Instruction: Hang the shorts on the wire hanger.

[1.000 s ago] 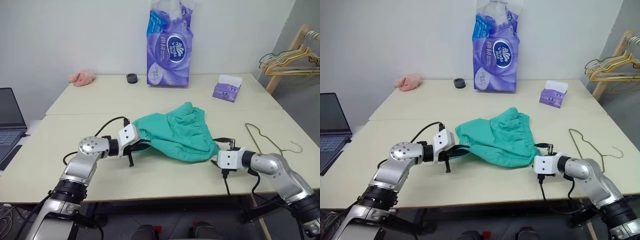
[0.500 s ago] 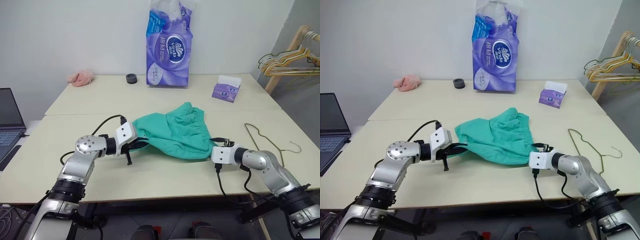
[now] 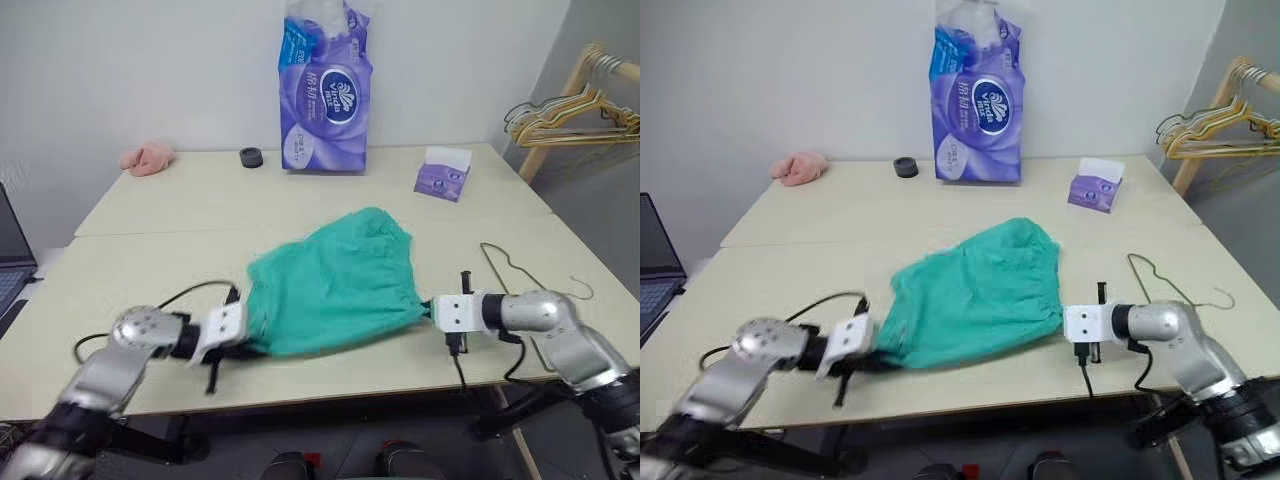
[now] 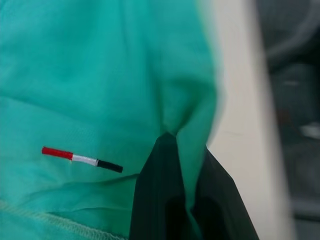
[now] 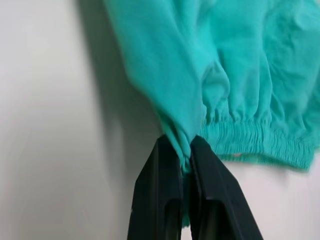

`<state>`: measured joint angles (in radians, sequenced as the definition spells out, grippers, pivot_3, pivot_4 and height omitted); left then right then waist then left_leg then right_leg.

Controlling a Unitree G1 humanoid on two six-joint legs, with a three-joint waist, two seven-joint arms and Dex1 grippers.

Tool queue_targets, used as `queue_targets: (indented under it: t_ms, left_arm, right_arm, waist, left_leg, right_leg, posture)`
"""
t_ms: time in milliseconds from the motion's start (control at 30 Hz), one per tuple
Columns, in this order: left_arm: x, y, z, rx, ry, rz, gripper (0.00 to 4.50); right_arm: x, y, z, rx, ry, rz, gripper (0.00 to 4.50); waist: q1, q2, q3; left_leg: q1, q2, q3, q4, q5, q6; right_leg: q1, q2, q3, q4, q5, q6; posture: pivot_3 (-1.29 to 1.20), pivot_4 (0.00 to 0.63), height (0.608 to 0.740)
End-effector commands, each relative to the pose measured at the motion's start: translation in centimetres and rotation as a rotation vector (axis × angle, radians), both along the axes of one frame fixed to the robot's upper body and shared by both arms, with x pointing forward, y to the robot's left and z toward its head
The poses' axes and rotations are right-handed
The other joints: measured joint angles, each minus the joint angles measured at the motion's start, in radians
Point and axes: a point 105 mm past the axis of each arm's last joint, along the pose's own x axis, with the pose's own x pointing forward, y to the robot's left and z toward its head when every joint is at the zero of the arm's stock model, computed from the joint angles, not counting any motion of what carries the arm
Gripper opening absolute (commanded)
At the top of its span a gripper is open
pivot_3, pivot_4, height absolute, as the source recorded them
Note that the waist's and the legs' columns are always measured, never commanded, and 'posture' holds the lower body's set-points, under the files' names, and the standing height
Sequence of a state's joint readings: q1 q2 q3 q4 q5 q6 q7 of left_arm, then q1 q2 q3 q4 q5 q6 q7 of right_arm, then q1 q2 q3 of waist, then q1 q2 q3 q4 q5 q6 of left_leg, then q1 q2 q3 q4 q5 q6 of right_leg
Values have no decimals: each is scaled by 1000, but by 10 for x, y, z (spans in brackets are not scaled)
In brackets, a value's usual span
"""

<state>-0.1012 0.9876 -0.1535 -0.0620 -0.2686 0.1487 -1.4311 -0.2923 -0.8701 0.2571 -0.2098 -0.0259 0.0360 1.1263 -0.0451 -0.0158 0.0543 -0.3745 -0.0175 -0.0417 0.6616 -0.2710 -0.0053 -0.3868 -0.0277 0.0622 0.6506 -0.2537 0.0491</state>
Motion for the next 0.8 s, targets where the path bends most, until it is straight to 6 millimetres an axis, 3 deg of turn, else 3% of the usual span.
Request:
queue_targets:
  t_ms: [33,100,200,333,367,400,433,467,500,533,567,600,667,733,800]
  left_arm:
    - [-2,10,34,-14,60,5,0]
    - [7,14,46,-27,69,48,0]
    - [40,8,47,-68,21,146,0]
    - [141,-11,60,-85,-282,327,0]
    - [195,-17,100,-62,-523,484,0]
    - [231,-24,153,-59,-758,633,0]
    - [248,-28,200,-80,-932,742,0]
    - [252,-32,250,-105,-1102,814,0]
    - [247,-34,295,-118,-1263,844,0]
    - [241,-35,323,-123,-1369,855,0]
    - [233,-36,349,-154,-1450,866,0]
    - [221,-37,381,-171,-1562,863,0]
    - [197,-39,424,-175,-1735,813,0]
    - [188,-41,429,-36,-1829,677,0]
    - [197,-35,403,34,-1721,586,0]
  right_arm:
    - [-17,2,44,57,145,46,20]
    - [-26,2,55,54,273,67,20]
    - [-7,6,59,97,311,21,20]
    - [95,1,76,176,120,-246,20]
    - [148,-10,112,184,-149,-428,20]
    - [179,-16,155,180,-389,-544,20]
    - [193,-18,192,192,-567,-615,20]
    - [197,-18,236,223,-745,-664,20]
    - [192,-17,276,256,-897,-678,20]
    - [186,-16,302,279,-997,-684,20]
    - [178,-15,327,321,-1077,-686,20]
    - [166,-15,354,356,-1172,-674,20]
    - [144,-17,391,435,-1291,-634,20]
    - [134,-17,394,446,-1306,-540,20]
    - [141,-18,366,401,-1214,-455,20]
  waist:
    - [11,2,4]
    - [21,5,15]
    - [26,3,18]
    - [29,1,18]
    - [31,-1,20]
    - [33,-5,22]
    - [36,-9,26]
    - [36,-16,28]
    - [32,-20,26]
    - [23,-20,26]
    - [14,-19,24]
    - [11,-17,19]
    - [1,-15,17]
    - [-16,-14,17]
    - [-30,-13,18]
  left_leg:
    - [1,0,-1,0,0,0]
    - [9,0,-1,1,0,0]
    - [12,-1,-1,1,0,0]
    - [11,-5,0,3,0,0]
    - [11,-6,0,4,1,0]
    - [12,-6,-1,5,1,0]
    - [5,-7,-1,5,4,-6]
    - [-8,-7,-4,4,10,-15]
    - [-29,-6,-6,4,17,-25]
    - [-51,-5,-5,5,20,-30]
    - [-61,-5,-2,3,21,-31]
    - [-63,-5,2,-5,20,-33]
    - [-57,-6,2,-16,13,-41]
    - [-56,-8,5,-21,7,-36]
    - [-55,-8,11,-20,2,-30]
  right_leg:
    - [1,0,-1,0,-1,1]
    - [5,-1,-2,-1,-7,-1]
    - [8,-1,-3,-2,-8,-2]
    - [13,2,-2,-1,-1,4]
    - [13,3,-2,-1,2,3]
    - [13,3,-3,-1,4,1]
    - [5,3,-2,1,7,0]
    - [-10,3,-2,3,14,-2]
    - [-37,1,-1,9,17,-2]
    - [-61,-7,0,16,18,-2]
    - [-76,-9,1,19,17,-2]
    - [-89,-13,-2,28,17,-3]
    - [-90,-16,-6,29,11,-5]
    - [-91,-21,-13,24,2,-3]
    - [-90,-22,-19,25,-3,-3]
  posture:
    - [-14,37,740]
    - [-5,44,740]
    - [10,48,740]
    - [19,38,740]
    - [18,28,740]
    - [14,25,740]
    - [11,22,740]
    - [-2,19,740]
    - [-9,19,740]
    - [-13,19,740]
    - [-22,21,740]
    - [-27,22,740]
    - [-52,33,740]
    - [-60,40,740]
    - [-62,44,740]
